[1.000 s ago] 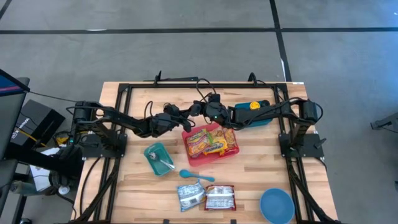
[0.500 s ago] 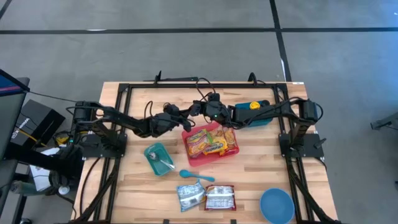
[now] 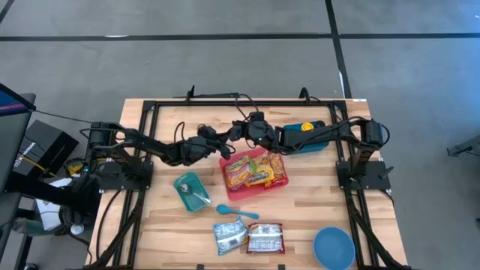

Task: Pick & Place Food Item
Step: Put the black spoon into the green bin

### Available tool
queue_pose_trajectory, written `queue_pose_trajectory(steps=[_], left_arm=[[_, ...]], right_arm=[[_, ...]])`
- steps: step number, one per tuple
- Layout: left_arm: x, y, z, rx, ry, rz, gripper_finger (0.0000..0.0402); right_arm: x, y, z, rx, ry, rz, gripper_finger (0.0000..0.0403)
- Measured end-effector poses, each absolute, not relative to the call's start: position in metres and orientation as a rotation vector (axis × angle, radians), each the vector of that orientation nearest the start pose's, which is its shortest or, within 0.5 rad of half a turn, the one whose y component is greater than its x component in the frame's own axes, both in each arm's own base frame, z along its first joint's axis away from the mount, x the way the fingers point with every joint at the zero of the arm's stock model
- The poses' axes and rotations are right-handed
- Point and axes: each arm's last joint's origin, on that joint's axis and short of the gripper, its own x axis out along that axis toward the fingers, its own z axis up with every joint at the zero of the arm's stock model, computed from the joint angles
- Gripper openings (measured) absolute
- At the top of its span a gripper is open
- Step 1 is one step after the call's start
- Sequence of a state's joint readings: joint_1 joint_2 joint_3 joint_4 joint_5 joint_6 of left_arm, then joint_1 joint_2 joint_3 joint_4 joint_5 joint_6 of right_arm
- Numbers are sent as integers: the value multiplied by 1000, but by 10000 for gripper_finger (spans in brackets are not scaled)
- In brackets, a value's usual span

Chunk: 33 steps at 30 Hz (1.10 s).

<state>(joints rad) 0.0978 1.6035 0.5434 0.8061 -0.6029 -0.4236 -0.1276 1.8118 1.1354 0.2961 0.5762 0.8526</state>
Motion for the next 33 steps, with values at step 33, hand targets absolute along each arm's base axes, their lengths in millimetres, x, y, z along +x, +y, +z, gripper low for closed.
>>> queue_pose_trajectory(steps=[33], left_arm=[[287, 47, 157, -352, 140, 668, 2]], right_arm=[[309, -36, 287, 382, 392, -932, 93]])
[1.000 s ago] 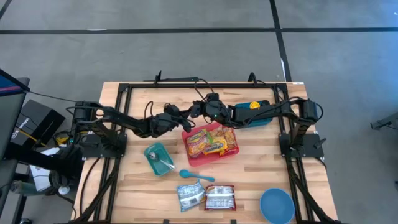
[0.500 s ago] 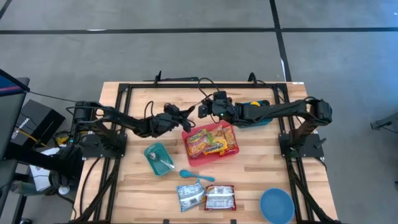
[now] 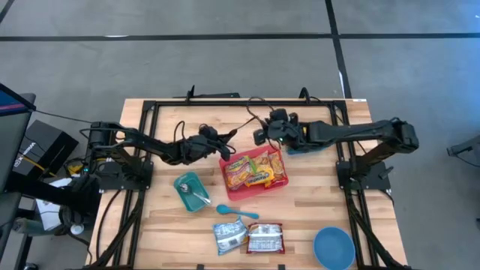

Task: Pick & Place Food Item
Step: Put the black spoon into the green bin

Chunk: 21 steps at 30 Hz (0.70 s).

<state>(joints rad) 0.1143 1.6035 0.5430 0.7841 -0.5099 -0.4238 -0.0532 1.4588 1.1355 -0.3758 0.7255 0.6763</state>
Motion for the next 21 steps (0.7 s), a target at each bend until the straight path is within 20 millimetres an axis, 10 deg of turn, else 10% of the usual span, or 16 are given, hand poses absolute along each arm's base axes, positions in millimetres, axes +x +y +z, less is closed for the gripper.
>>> queue_pose_trajectory(steps=[21], left_arm=[[281, 65, 144, -570, 397, 125, 2]], right_arm=[[276, 36, 276, 38, 761, -719, 93]])
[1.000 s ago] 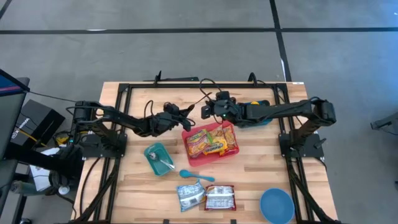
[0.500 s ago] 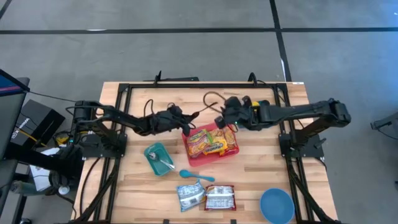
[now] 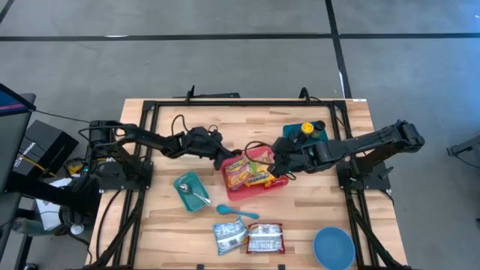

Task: Pick & Place Food Item
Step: Put the black spoon into the green bin

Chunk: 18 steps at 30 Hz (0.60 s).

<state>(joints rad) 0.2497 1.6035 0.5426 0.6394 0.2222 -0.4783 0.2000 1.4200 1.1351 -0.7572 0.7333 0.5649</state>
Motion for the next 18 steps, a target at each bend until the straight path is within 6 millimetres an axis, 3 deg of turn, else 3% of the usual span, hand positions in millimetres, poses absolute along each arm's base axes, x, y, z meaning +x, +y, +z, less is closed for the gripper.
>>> queue_pose_trajectory(steps=[10, 18], left_arm=[[280, 62, 141, -561, 444, 50, 3], [280, 62, 141, -560, 443, 50, 2]], right_arm=[[262, 38, 281, 93, 775, -751, 93], [259, 26, 290, 162, 709, -808, 93]])
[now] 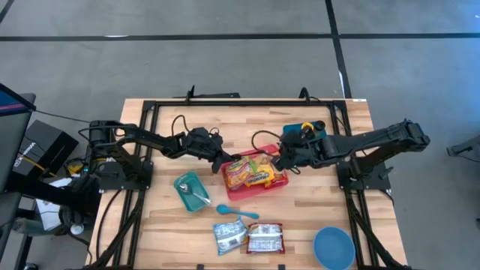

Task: Pick & Place Food Item
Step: Put the black spoon into the green bin

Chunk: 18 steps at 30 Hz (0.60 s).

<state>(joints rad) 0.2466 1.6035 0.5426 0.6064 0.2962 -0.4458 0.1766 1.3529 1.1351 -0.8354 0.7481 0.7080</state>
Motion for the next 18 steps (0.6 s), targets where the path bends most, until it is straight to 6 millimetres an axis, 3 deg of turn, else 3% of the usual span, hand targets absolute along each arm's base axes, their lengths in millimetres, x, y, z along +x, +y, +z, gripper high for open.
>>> queue_pose_trajectory(steps=[11, 18], left_arm=[[280, 62, 141, -561, 442, 50, 3], [278, 61, 150, -556, 415, 44, 2]], right_arm=[[268, 13, 291, 281, 552, -916, 68], [285, -2, 273, 306, 390, -849, 58]])
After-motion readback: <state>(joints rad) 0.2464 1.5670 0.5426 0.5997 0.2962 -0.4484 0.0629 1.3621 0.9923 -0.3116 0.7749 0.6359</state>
